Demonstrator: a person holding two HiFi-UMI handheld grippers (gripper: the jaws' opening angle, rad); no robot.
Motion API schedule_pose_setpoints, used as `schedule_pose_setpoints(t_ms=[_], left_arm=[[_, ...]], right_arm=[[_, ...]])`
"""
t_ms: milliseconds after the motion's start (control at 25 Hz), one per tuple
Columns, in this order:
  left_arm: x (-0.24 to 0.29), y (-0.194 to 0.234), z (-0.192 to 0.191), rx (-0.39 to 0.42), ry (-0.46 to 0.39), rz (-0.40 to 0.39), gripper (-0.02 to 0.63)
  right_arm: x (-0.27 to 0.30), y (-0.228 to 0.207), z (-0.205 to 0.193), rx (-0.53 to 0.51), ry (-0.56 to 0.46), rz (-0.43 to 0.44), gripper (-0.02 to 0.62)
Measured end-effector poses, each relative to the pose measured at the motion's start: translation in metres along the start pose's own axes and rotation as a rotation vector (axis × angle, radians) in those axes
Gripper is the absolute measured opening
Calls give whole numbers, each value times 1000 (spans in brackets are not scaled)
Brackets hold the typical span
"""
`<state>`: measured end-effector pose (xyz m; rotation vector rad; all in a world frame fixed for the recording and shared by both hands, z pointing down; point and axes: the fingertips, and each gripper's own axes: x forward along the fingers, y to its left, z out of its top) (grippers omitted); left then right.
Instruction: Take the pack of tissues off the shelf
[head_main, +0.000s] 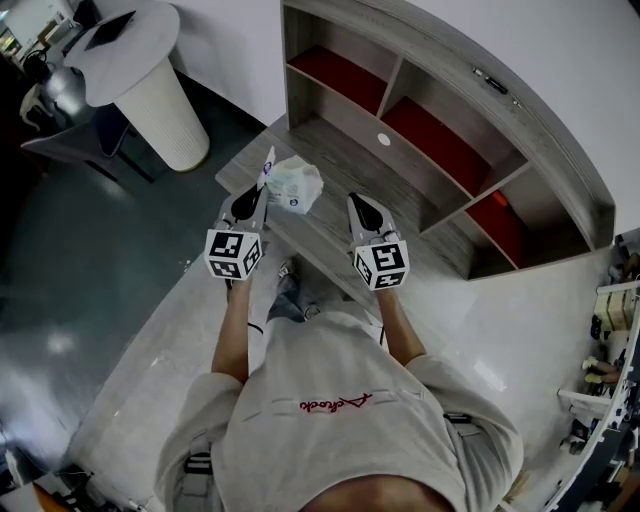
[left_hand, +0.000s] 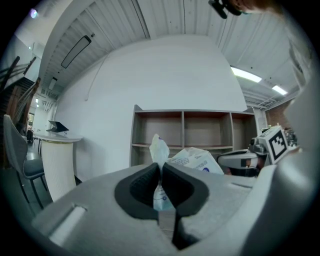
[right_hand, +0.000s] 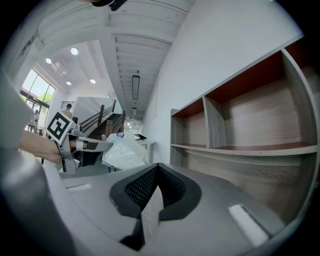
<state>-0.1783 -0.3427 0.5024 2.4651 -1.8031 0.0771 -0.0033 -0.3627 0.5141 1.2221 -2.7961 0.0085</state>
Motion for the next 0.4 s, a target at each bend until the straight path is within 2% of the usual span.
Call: schedule_pose_setpoints(t_ms=[400], left_arm=[[2, -3, -1, -1, 1, -1, 12]], right_arm=[[-3, -2, -2, 3, 6, -2, 6]])
